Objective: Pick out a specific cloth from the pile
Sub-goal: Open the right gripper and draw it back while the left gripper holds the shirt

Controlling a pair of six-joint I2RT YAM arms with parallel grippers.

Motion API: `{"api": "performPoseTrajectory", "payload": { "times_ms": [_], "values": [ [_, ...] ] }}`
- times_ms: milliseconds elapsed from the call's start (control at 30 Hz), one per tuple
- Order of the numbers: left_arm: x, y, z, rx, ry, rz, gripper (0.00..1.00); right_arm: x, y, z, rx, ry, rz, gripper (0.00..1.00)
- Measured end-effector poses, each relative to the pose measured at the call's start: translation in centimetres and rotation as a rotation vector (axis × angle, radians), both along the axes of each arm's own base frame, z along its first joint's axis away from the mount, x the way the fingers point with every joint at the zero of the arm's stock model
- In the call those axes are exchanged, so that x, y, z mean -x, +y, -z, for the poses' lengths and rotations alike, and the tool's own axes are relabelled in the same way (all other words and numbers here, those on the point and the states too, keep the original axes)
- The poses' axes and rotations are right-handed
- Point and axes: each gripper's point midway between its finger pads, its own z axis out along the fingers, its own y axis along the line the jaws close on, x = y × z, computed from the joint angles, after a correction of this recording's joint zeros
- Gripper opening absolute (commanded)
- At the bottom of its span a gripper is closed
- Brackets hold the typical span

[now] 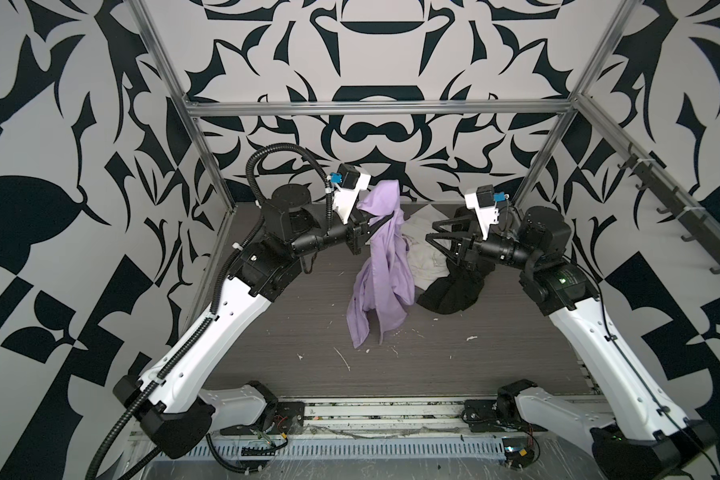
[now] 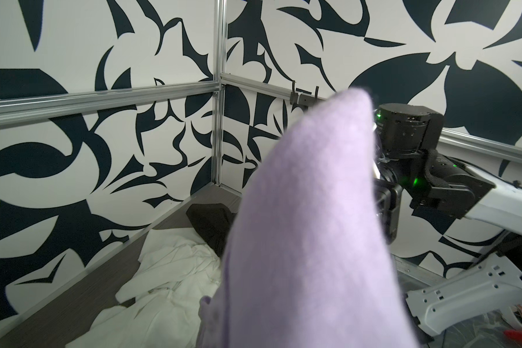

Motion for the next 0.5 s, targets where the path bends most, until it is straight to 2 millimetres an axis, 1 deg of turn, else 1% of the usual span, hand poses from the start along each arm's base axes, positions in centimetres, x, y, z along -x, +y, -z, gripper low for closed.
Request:
{"api": "performPoseTrajectory", "payload": {
  "times_ms": [100,200,300,500],
  "values": [
    [0.8,1.0,-0.5,0.000,-0.015,-0.020,0.02,0.0,0.0,0.1,0.001,0.001,0.001,0.53],
    [1.4,1.8,-0.3,-0.004,-0.017,-0.037,0.01,0.0,0.0,0.1,0.001,0.003,0.000,0.53],
    [1.6,2.3,0.6,-0.018,-0.004,-0.053,0.01,-0.2,0.1,0.2,0.001,0.008,-0.001,0.53],
    [1.1,2.7,3.4,-0.064,0.045,-0.093,0.00,-0.7,0.3,0.9,0.005,0.032,-0.003,0.53]
  ]
}}
